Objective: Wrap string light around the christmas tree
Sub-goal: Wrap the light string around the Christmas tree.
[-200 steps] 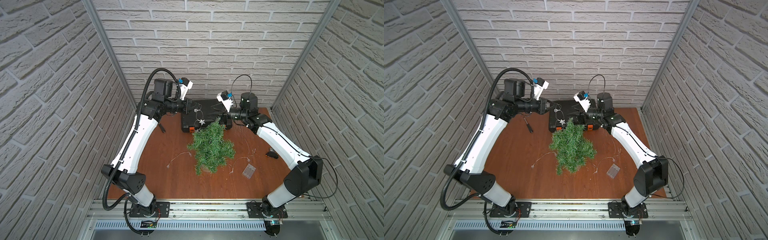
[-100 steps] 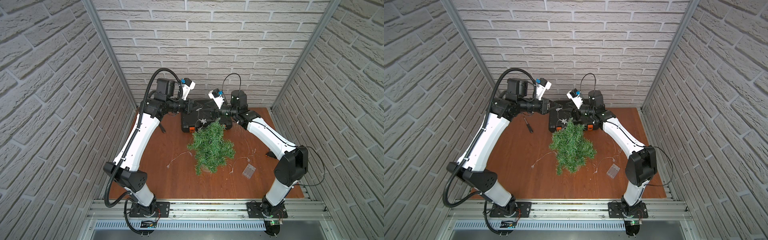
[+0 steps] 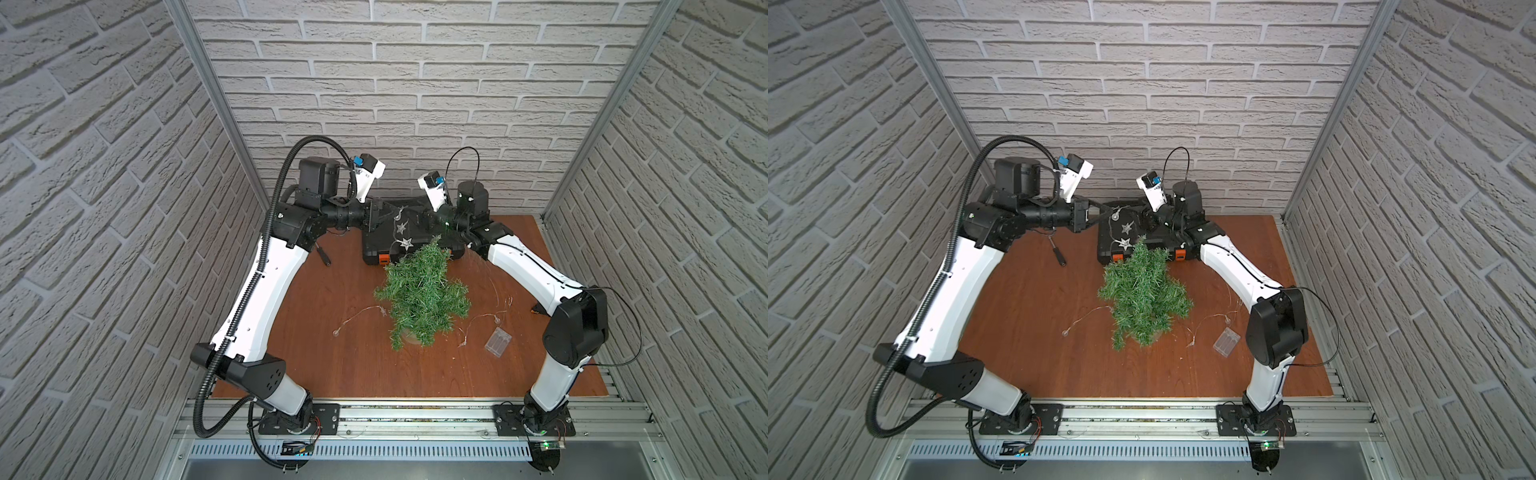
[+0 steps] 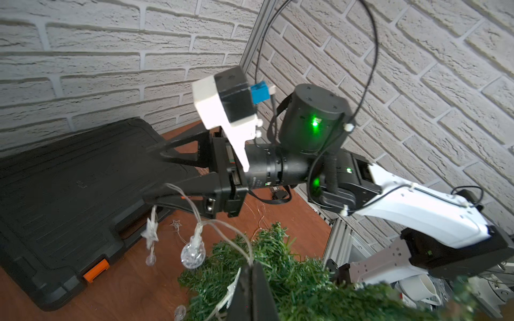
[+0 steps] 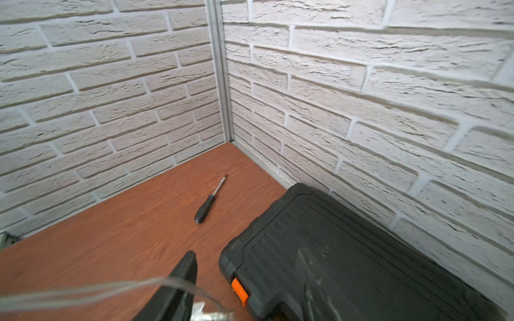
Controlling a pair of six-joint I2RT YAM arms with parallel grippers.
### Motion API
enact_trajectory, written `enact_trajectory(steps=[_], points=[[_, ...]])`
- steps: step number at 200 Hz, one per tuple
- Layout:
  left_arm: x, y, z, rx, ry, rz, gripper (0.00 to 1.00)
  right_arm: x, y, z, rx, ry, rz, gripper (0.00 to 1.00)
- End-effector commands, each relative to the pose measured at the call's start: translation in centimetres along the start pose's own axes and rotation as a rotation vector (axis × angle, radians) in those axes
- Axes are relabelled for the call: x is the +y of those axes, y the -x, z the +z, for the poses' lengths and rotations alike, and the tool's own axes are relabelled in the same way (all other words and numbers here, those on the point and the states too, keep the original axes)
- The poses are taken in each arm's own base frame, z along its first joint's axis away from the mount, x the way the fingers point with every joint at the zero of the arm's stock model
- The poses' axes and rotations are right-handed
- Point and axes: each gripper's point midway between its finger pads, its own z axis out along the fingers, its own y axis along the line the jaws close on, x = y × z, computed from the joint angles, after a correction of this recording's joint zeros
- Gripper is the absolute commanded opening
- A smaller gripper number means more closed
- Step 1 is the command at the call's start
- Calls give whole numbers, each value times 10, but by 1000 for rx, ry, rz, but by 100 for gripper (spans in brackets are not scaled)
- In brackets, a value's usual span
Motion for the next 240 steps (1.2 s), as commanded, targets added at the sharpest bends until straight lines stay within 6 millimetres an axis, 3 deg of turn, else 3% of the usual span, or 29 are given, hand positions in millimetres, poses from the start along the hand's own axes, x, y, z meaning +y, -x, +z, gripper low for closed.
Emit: enact_trajectory(steps=[1, 34, 87, 121, 152, 187, 240], points=[[-15, 4, -13, -37, -21, 56, 0, -28, 36, -2, -140, -144, 40, 58], [-11, -5, -23, -26, 42, 71, 0, -48, 51, -13, -230, -261, 79, 57], [-10, -24, -34, -15, 81, 75, 0, -74, 74, -51, -382, -380, 157, 48], [-9, -40, -40, -2, 100, 75, 0, -59, 83, -80, -404, -359, 106, 26], [-3, -55, -45, 12, 138, 66, 0, -39, 90, -121, -373, -375, 38, 7], [4, -69, -51, 23, 189, 64, 0, -9, 71, -152, -219, -326, 0, 3], [-8, -89, -53, 37, 137, 39, 0, 34, 10, -183, 40, -241, 0, 3]])
